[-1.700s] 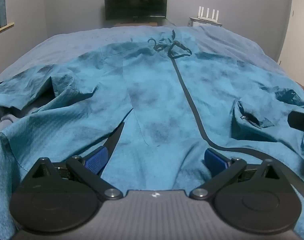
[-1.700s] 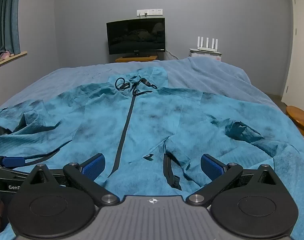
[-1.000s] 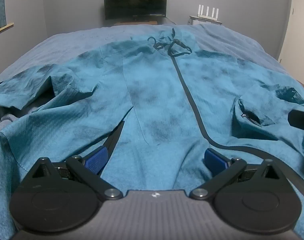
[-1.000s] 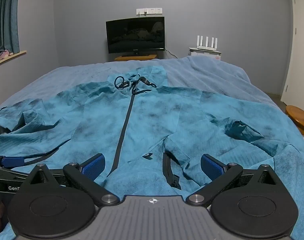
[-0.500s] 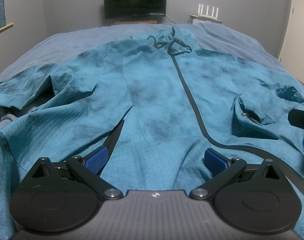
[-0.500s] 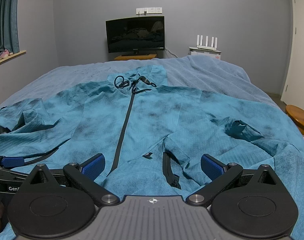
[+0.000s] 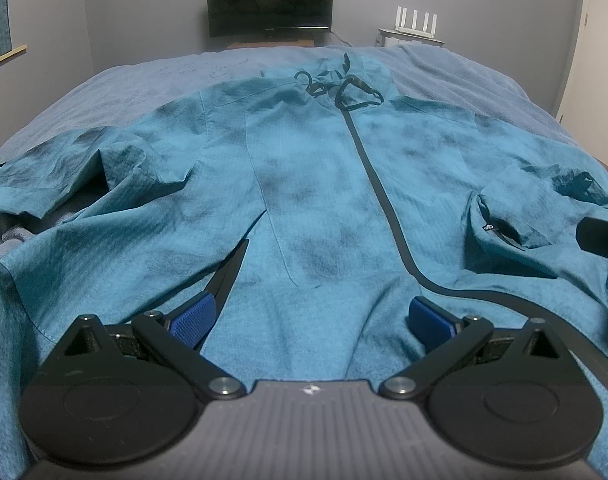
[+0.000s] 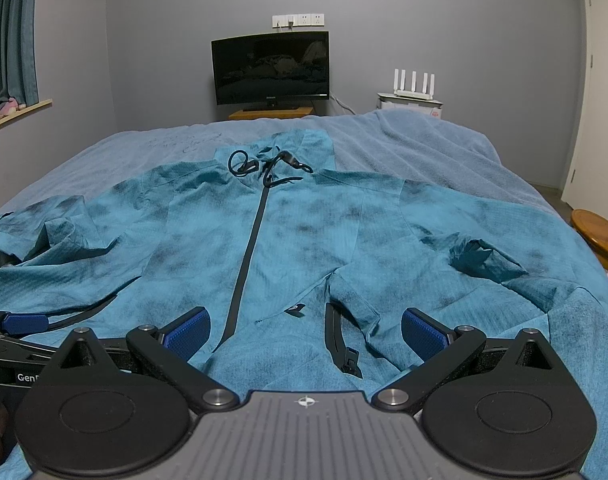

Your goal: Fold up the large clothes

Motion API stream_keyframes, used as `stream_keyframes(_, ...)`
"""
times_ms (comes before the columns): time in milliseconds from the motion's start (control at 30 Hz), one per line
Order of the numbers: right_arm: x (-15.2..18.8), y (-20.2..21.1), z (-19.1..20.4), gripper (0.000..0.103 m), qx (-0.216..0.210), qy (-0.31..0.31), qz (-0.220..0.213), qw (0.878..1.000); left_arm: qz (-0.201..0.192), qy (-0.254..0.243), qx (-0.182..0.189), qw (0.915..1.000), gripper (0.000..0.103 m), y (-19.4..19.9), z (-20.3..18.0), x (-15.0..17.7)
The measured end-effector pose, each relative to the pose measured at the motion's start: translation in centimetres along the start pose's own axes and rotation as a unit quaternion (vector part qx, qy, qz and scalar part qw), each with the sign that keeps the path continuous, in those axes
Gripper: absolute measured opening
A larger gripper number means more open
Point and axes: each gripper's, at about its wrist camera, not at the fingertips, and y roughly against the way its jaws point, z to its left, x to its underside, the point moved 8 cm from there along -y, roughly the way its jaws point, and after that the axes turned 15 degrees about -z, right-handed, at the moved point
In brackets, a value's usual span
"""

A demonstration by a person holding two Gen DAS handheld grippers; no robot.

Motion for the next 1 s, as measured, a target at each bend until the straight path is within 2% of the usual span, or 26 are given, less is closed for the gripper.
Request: stream_keyframes(1000,0.06,-0.42,-0.34,0.103,-0.004,-0.009,0.005,1.000,0.001,-0.001,0.000,1.0000,0.103,0.00,0.00,0.02)
